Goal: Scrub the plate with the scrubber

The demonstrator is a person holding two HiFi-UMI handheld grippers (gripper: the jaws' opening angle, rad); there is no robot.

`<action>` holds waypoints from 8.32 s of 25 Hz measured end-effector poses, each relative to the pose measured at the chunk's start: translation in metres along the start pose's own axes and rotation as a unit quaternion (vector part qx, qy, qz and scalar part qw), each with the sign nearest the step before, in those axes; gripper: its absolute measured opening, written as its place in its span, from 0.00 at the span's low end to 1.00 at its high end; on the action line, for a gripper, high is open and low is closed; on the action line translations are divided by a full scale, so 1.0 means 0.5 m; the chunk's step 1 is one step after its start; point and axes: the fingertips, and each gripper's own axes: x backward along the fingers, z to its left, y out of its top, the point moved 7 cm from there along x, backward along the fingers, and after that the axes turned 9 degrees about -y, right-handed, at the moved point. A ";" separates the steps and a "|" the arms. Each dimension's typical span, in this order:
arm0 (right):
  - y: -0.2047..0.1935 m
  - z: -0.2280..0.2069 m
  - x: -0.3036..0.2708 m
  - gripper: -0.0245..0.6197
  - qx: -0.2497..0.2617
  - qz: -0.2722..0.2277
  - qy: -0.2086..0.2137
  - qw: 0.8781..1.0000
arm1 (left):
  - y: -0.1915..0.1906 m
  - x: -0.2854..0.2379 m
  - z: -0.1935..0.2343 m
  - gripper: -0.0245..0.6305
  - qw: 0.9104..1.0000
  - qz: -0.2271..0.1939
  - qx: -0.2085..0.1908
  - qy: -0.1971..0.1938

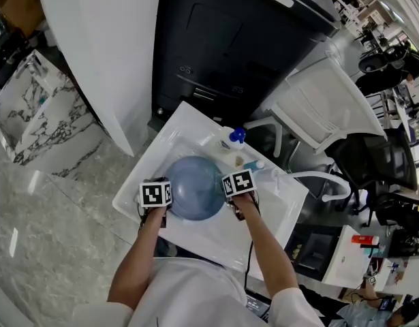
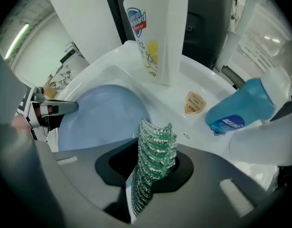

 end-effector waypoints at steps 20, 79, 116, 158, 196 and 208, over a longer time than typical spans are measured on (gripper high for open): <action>-0.068 0.041 0.018 0.13 -0.043 0.034 0.069 0.996 | 0.004 0.001 0.001 0.14 1.000 -0.004 0.001 0.004; -0.077 0.267 -0.007 0.13 -0.158 0.039 0.263 0.951 | -0.003 -0.001 0.000 0.15 1.000 -0.006 -0.016 0.013; 0.024 0.220 -0.025 0.13 -0.255 -0.010 0.329 0.909 | -0.009 -0.011 -0.016 0.14 0.999 0.015 -0.033 -0.001; 0.053 0.118 -0.065 0.13 -0.198 0.033 0.268 0.942 | -0.012 -0.015 -0.021 0.14 0.999 0.020 -0.026 0.000; -0.037 -0.032 -0.002 0.14 -0.100 0.029 0.075 0.992 | 0.004 -0.016 -0.022 0.14 0.999 0.013 -0.047 -0.008; 0.008 0.018 0.082 0.14 -0.068 -0.029 0.150 0.986 | -0.005 -0.012 -0.028 0.14 0.998 0.016 -0.053 -0.002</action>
